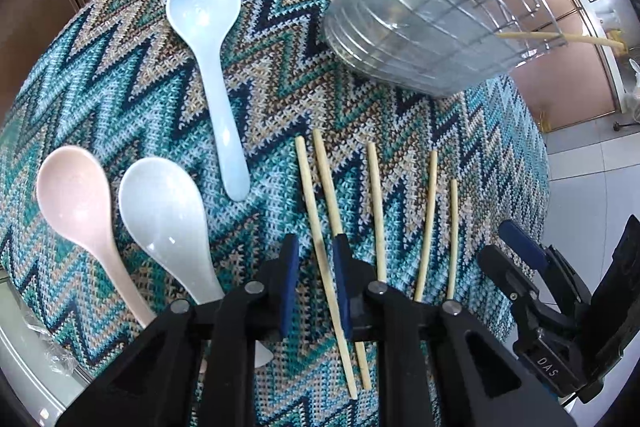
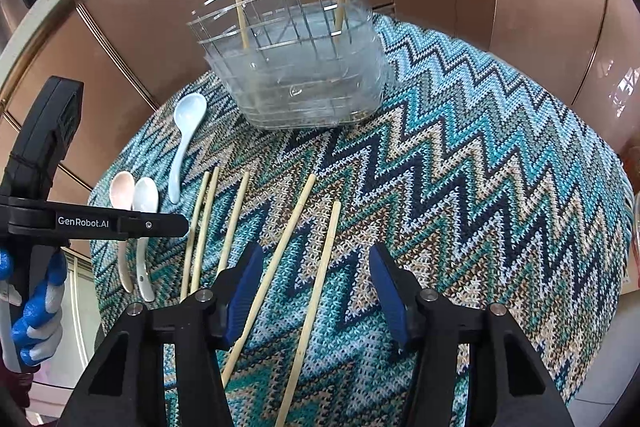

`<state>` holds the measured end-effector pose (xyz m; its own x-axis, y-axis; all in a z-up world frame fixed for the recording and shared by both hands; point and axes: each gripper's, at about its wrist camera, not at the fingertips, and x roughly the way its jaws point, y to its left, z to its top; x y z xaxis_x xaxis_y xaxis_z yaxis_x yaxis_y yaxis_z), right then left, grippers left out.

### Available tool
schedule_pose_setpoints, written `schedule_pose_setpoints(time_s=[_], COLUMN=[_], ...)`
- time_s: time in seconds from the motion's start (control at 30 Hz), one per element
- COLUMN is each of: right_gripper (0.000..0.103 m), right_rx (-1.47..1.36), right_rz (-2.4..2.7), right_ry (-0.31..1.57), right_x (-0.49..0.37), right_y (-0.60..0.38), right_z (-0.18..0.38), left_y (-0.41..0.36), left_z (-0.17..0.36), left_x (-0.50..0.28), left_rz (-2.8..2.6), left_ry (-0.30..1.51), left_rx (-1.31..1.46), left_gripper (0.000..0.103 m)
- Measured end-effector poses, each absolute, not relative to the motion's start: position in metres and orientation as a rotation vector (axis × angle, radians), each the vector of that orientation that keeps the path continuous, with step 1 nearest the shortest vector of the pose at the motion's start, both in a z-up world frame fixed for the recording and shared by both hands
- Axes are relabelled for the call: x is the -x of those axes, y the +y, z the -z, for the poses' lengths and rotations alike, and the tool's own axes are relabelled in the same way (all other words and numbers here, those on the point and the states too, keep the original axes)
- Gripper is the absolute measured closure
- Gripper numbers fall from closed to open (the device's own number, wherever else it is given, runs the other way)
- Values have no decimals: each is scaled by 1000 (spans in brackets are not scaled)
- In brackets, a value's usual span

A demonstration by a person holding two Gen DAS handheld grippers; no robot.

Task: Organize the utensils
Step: 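Grasp another bamboo chopstick with the left tool while the right tool grasps one too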

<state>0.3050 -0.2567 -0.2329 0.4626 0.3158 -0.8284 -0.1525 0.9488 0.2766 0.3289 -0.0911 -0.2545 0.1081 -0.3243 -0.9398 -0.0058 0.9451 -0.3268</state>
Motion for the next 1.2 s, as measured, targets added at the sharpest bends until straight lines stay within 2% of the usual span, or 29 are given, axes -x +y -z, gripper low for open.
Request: schedule_pose_setpoints(time_s=[0.23, 0.63, 0.73, 0.8, 1.2], right_gripper=[55, 74, 81, 92, 95], right_rx=[-148, -96, -62, -38, -51], right_rz=[-300, -325, -321, -316, -325], right_ry=[1090, 1207, 1243, 1256, 1217], right_x=[-318, -354, -362, -364, -348], right_y=[-251, -236, -227, -222, -228], right_z=[243, 262, 270, 275, 264], left_y=[-100, -108, -103, -100, -92], left_z=[266, 276, 276, 276, 272], left_x=[-339, -346, -349, -351, -343], left_rz=[214, 208, 208, 210, 209], left_ry=[1474, 1516, 1523, 1523, 1497], left_rx=[256, 269, 276, 273, 306], left_gripper=[88, 90, 92, 94, 99])
